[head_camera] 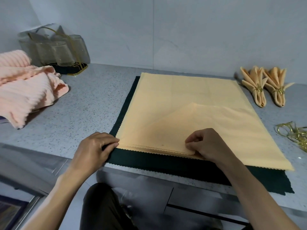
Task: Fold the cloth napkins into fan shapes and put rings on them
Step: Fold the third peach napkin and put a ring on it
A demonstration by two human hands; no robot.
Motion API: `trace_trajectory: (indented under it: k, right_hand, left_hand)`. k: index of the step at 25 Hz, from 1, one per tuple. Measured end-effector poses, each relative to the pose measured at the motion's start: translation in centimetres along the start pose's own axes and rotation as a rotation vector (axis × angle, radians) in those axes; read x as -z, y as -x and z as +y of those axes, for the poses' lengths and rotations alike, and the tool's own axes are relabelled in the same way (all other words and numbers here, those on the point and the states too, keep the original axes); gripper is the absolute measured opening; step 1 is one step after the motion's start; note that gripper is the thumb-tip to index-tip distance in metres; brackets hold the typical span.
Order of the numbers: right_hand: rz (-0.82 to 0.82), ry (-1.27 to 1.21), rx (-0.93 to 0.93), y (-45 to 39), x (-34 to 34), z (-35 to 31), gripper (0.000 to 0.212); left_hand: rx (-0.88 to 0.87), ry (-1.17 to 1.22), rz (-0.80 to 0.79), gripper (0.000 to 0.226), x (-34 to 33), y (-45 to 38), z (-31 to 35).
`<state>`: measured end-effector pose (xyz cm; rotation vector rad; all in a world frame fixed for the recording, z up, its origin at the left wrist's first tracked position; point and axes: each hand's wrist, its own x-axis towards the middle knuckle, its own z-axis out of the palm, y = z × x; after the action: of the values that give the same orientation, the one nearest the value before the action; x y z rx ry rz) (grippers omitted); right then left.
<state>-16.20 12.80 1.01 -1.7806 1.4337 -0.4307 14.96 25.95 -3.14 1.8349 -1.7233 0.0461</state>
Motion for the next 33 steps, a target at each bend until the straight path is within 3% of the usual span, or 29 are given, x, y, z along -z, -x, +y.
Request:
trace_trajectory:
  k: [5,8,11,14,17,19,22,25,27,30,33]
  right_hand:
    - [-0.073,0.077,0.014,0.1,0.4,-0.2,0.013]
    - [-0.055,0.115,0.010,-0.1,0.3,-0.2,0.013]
    - [-0.057,0.105,0.008,-0.2,0.3,0.0,0.012]
    - [-0.052,0.098,0.025,-0.1,0.4,0.3,0.011]
    - [-0.030,0.130,0.038,0.1,0.2,0.3,0.009]
    - [-0.029,0.152,0.043,0.4,0.1,0.4,0.006]
    - [0.003,0.316,0.069,0.6,0.2,0.1,0.001]
    - [0.201,0.581,0.315,0.0,-2.0,-1.8,0.018]
    - [0.113,0.546,0.466,-1.4,-4.7,-3.4,0.040]
    - [-0.131,0.610,0.319,-5.7,-7.0,-3.5,0.062]
    - [-0.035,0.671,0.166,-10.6,-4.2,-1.0,0.065]
  left_hand:
    - [0.008,0.013,0.000,0.025,0.1,0.4,0.0]
    - [0.060,0.007,-0.019,0.003,-0.2,0.4,0.1]
    - [0.145,-0.061,-0.041,0.007,0.1,0.3,0.8]
    - [0.048,-0.257,-0.004,0.028,-0.3,-0.7,3.8]
    - [0.077,-0.202,-0.222,0.054,-3.8,-2.9,9.9]
    - [0.160,-0.146,-0.351,0.060,-6.6,-4.0,12.1]
    - [0.170,-0.243,-0.430,0.065,-8.8,-4.1,12.3]
    - [0.140,-0.313,-0.471,0.065,-8.9,-4.0,12.0]
    - [0.103,-0.387,-0.508,0.069,-8.9,-4.0,12.1]
    - [0.112,-0.394,-0.486,0.082,-9.0,-3.9,12.0]
    - [0.123,-0.345,-0.448,0.077,-9.1,-3.9,12.0]
